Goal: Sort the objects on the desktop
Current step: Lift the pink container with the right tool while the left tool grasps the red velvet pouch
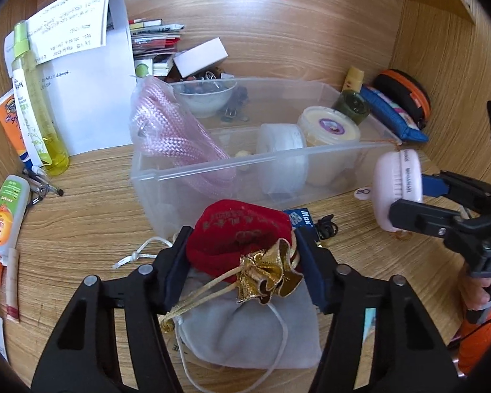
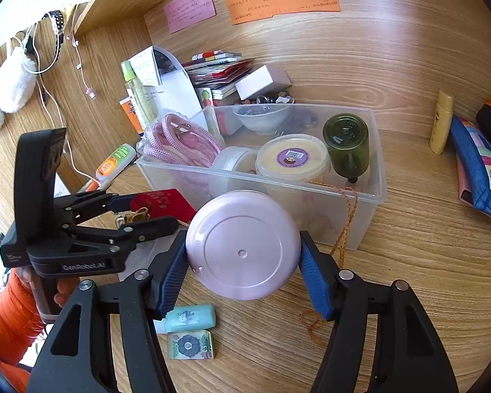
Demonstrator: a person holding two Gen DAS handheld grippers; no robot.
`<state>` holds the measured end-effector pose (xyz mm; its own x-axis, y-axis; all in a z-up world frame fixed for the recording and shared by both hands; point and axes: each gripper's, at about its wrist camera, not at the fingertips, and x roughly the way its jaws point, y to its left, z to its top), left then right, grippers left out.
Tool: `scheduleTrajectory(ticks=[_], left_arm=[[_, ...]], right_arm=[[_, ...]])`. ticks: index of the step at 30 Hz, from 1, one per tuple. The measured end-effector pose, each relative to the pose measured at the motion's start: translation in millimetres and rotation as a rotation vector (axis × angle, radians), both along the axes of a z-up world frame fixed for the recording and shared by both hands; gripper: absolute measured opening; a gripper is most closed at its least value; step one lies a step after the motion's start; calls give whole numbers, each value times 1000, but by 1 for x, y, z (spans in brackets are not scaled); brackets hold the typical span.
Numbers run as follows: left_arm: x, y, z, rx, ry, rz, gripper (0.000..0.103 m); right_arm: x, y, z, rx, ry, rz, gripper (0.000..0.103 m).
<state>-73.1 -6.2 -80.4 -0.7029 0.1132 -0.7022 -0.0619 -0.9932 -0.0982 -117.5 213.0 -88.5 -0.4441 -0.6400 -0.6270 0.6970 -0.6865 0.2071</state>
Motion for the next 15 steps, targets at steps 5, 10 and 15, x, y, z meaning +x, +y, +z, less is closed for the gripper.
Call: scheduleTrajectory(ticks=[5, 10, 15], left_arm=[[11, 2, 11, 10, 36, -6, 57], [23, 5, 25, 31, 75, -26, 57], [29, 8, 35, 29, 113, -28, 57]], right_arm=[[-3, 2, 0, -7, -6, -15, 60], [-7, 8, 2, -34, -25, -31, 60], [-7, 12, 5, -54, -18, -44, 60]])
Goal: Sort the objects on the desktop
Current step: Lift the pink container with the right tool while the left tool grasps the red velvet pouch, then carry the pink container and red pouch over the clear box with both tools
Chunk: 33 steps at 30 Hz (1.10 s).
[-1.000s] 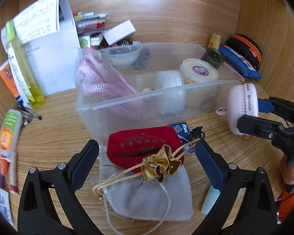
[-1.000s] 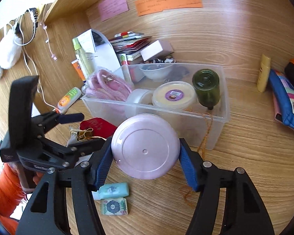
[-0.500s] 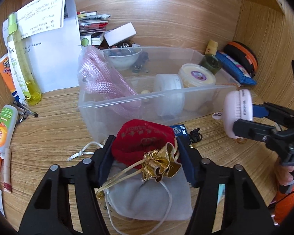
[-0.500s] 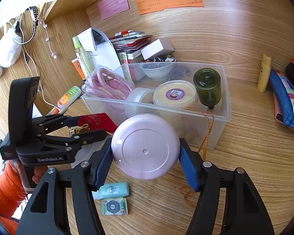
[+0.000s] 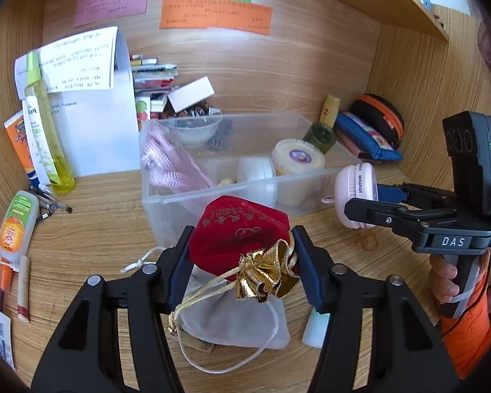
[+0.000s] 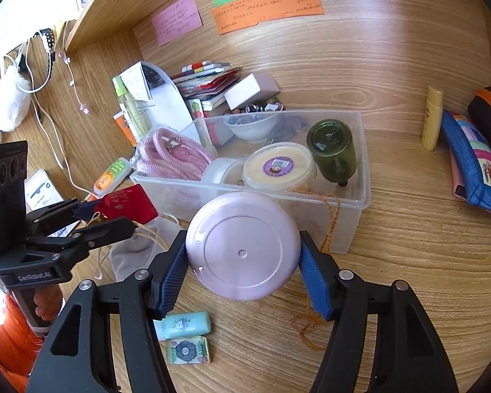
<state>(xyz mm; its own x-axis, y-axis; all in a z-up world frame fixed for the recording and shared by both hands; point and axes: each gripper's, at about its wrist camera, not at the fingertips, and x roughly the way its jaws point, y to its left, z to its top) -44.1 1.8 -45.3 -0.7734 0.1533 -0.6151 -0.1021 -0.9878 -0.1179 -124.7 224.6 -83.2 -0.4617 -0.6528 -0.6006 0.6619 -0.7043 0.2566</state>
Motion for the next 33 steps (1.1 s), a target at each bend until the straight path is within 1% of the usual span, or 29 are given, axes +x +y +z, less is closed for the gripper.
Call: scheduleTrajectory(ticks=[5, 8, 14, 20, 23, 27, 33], left_arm=[[3, -3, 13, -12, 49, 3, 57], [2, -7, 23, -6, 82, 1, 57], [-9, -16, 45, 18, 149, 4, 57], [-31, -21, 65, 26, 201, 13, 57], [-45, -24, 70, 32, 208, 18, 57], [-66, -29, 69, 38, 194, 26, 58], [-100, -41, 54, 76, 129, 32, 58]], right_arm=[[-5, 5, 3, -15, -12, -23, 60], [-8, 4, 8, -15, -19, -28, 60], [-9, 0, 33, -6, 39, -42, 60], [-22, -13, 54, -4, 72, -59, 60], [-32, -24, 61, -7, 72, -67, 60], [-49, -42, 67, 5, 38, -78, 60], [-75, -58, 72, 6, 23, -107, 60]])
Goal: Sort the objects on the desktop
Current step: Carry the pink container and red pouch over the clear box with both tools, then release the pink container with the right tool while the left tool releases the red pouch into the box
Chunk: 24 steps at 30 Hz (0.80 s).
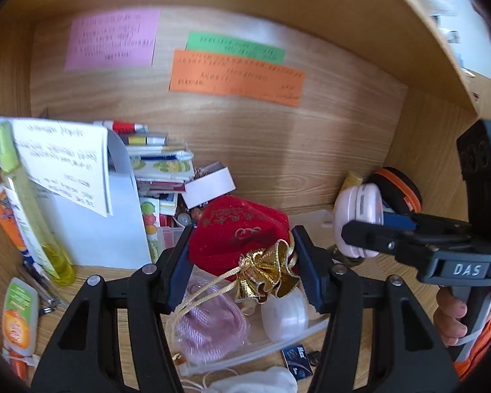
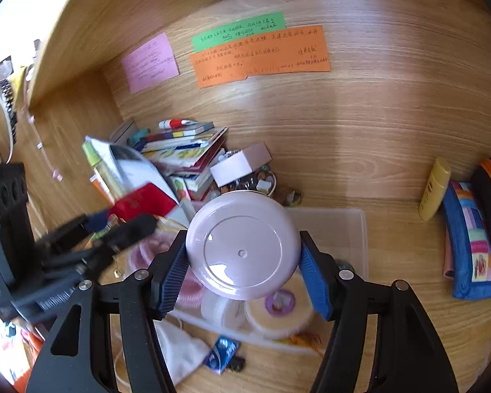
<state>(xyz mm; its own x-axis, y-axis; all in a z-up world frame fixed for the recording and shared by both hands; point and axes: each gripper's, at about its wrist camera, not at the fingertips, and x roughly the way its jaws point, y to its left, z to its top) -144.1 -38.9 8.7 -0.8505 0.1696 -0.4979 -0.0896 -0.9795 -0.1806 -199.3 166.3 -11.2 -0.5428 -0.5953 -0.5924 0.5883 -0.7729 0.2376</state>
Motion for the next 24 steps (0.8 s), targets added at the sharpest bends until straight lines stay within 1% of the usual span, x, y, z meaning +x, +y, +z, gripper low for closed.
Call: scheduleTrajectory(ticks=[2, 3, 6, 10, 12, 16, 22, 24], left_arm=[[-7, -1, -9, 8, -24, -3, 58], [-10, 0, -15, 0, -37, -8, 58], [-13, 6, -27, -58, -55, -6, 57], [-17, 10, -38, -118, -70, 12, 57], [-18, 11, -40, -147, -68, 26, 57], [-18, 12, -44, -182, -78, 41, 58], [-27, 19, -60, -266, -124, 61, 58], [-28, 20, -63, -278, -133, 61, 59]], right_arm=[[-7, -6, -2, 6, -6, -5, 60], [-11, -10, -5, 16, -6, -18, 60], [-17, -21, -16, 42, -8, -33, 60], [-26, -32, -36, 57, -47, -45, 60], [-28, -37, -44, 85, -58, -46, 60], [-29, -37, -51, 117, -41, -72, 60], [-28, -36, -55, 145, -13, -105, 60], [-27, -38, -56, 159, 4, -111, 60]])
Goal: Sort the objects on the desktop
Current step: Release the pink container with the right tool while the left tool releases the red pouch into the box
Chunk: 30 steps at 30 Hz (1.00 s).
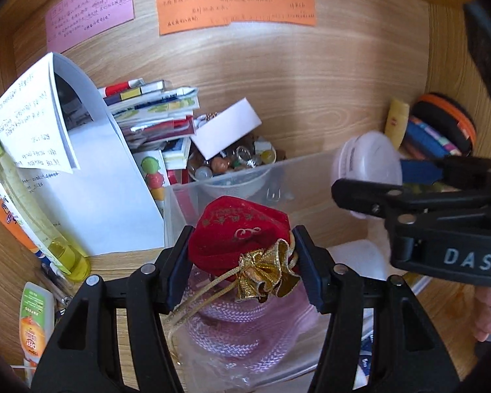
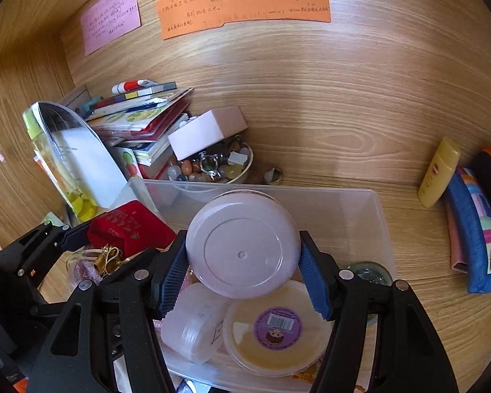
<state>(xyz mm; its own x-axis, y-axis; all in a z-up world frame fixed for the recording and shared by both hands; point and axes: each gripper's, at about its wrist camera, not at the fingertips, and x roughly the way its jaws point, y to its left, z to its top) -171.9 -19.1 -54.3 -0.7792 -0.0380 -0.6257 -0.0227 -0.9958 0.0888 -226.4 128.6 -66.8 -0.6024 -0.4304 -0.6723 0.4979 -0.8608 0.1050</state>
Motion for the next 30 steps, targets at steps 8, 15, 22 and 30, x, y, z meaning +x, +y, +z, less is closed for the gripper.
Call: scheduleTrajectory(ticks=[8, 15, 22, 30], left_arm=[[0, 4, -6, -39, -22, -22, 64], [1, 8, -7, -44, -31, -42, 73], [3, 12, -10, -71, -26, -37, 83], [5, 12, -8, -61, -16, -45, 91]], right_arm=[[7, -11, -4, 54, 50, 19, 60], [6, -17, -12, 76, 23, 29, 60], [5, -19, -14, 94, 12, 23, 61], [14, -20, -8, 76, 41, 53, 63]])
